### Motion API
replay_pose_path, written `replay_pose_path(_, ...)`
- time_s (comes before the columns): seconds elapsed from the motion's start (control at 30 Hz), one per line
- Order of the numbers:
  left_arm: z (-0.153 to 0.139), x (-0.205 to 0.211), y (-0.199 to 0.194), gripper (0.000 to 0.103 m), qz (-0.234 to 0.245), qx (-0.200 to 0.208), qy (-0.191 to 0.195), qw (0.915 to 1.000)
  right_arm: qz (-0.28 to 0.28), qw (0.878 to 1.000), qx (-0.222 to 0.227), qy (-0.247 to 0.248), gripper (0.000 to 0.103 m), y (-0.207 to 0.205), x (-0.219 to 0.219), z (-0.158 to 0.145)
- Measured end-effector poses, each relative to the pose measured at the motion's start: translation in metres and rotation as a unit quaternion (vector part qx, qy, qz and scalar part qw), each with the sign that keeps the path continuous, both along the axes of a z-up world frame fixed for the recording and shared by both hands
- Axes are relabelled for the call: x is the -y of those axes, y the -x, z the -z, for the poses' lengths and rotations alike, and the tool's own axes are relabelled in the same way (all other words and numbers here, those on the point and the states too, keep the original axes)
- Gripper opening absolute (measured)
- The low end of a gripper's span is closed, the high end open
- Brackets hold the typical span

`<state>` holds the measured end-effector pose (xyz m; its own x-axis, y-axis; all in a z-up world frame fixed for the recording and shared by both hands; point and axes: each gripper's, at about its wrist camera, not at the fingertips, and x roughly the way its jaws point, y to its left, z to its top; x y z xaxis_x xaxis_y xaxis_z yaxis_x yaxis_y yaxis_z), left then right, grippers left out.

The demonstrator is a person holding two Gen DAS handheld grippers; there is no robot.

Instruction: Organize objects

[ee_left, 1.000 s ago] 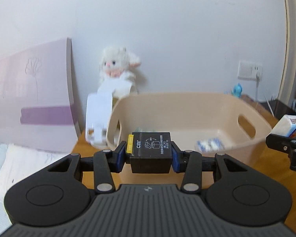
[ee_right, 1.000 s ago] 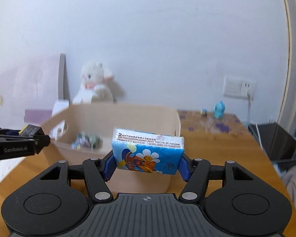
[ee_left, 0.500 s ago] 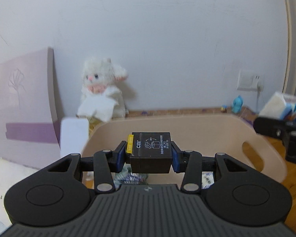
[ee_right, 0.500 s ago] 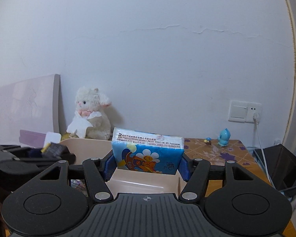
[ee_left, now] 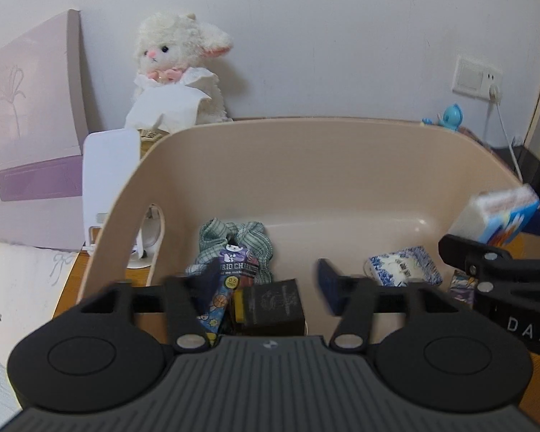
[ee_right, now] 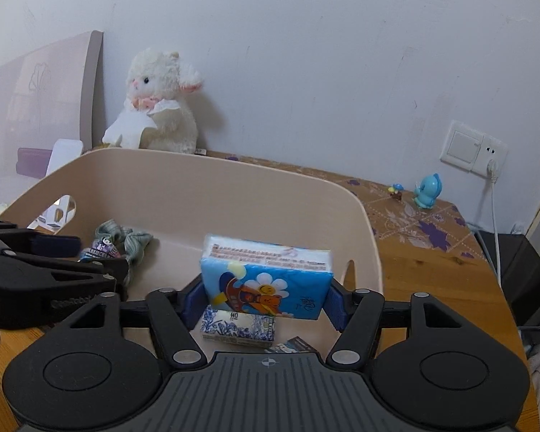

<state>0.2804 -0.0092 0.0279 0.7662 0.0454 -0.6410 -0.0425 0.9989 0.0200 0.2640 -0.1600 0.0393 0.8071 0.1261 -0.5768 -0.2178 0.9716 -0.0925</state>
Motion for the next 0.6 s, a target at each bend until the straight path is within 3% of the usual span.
replay_pose_path(0.13, -0.01, 0.0, 0.014, 0.076, 0.012, 0.016, 0.006, 0.9998, 0.007, 1.0, 0.022, -0.019, 0.081, 0.012, 0.009, -0.015)
replay_pose_path(0.23, -0.017, 0.003, 0.028, 0.084, 0.005, 0.032, -0.011, 0.9994, 0.005, 0.999, 0.036, -0.023, 0.099, 0.026, 0.013, -0.026)
replay_pose_path(0.4, -0.036, -0.002, 0.052, 0.087, 0.005, 0.056, 0.005, 0.9984, 0.003, 0.998, 0.068, -0.017, 0.103, 0.054, 0.014, -0.043)
replay_pose_path(0.6, -0.048, -0.009, 0.088, 0.088, -0.005, 0.069, -0.008, 0.9975, -0.001, 0.997, 0.073, -0.04, 0.103, 0.085, 0.019, -0.057)
